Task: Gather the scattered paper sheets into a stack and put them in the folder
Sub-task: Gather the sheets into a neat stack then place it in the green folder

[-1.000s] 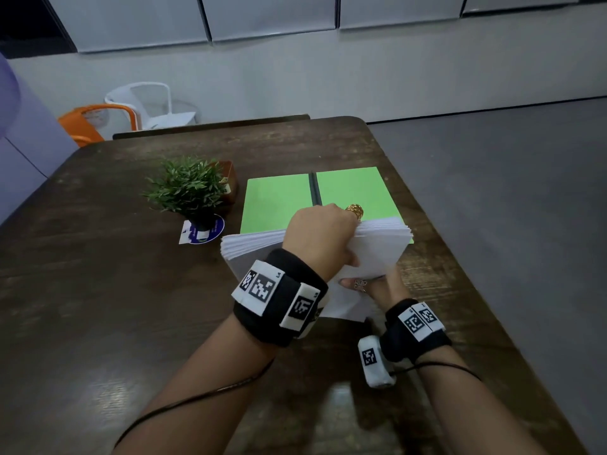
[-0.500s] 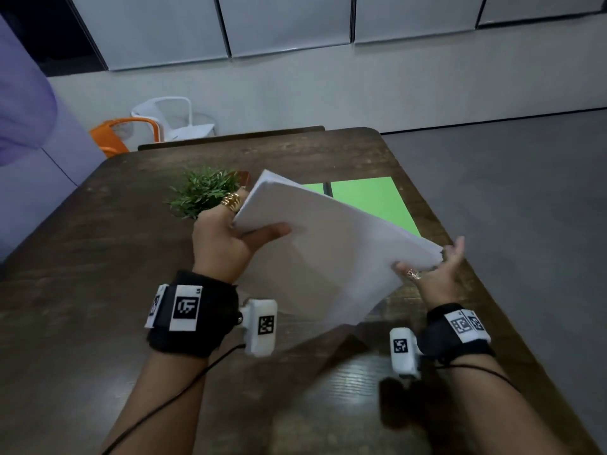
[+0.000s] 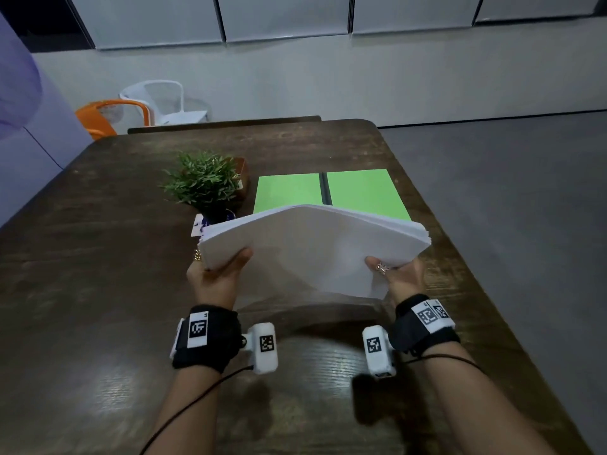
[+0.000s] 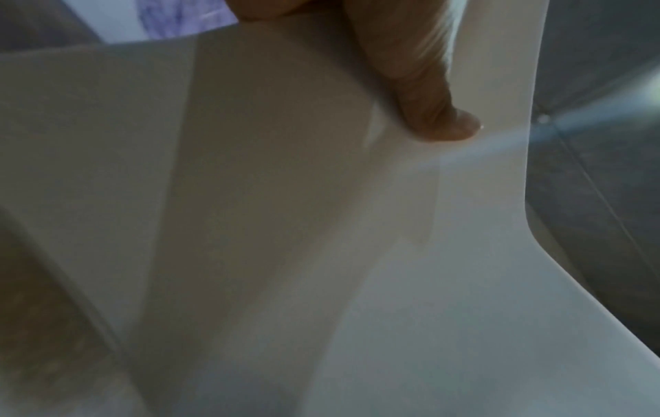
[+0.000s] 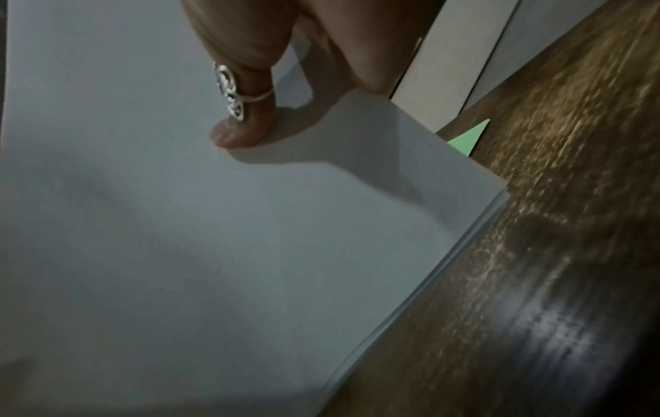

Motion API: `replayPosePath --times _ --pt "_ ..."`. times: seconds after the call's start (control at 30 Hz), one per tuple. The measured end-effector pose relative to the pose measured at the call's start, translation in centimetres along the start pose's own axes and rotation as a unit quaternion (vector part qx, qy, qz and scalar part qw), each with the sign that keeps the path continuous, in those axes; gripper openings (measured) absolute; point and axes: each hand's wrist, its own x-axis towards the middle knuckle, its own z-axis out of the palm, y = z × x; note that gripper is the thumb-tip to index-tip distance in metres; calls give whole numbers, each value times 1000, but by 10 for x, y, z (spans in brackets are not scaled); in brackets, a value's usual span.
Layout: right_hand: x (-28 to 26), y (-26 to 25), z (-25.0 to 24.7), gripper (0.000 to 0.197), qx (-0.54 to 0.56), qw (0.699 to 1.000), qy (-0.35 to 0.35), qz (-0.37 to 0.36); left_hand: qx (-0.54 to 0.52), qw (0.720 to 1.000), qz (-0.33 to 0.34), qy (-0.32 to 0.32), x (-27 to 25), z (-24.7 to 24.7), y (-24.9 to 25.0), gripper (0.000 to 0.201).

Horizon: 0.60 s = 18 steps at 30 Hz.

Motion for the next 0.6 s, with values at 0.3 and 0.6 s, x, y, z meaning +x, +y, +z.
replayPosePath --times 0.3,0.6 --pt "-7 30 -5 40 -62 996 -49 46 28 990 -134 29 -22 -26 -58 38" --pt "-2 31 -4 41 -65 994 -68 46 25 991 -128 42 -13 -18 -60 40"
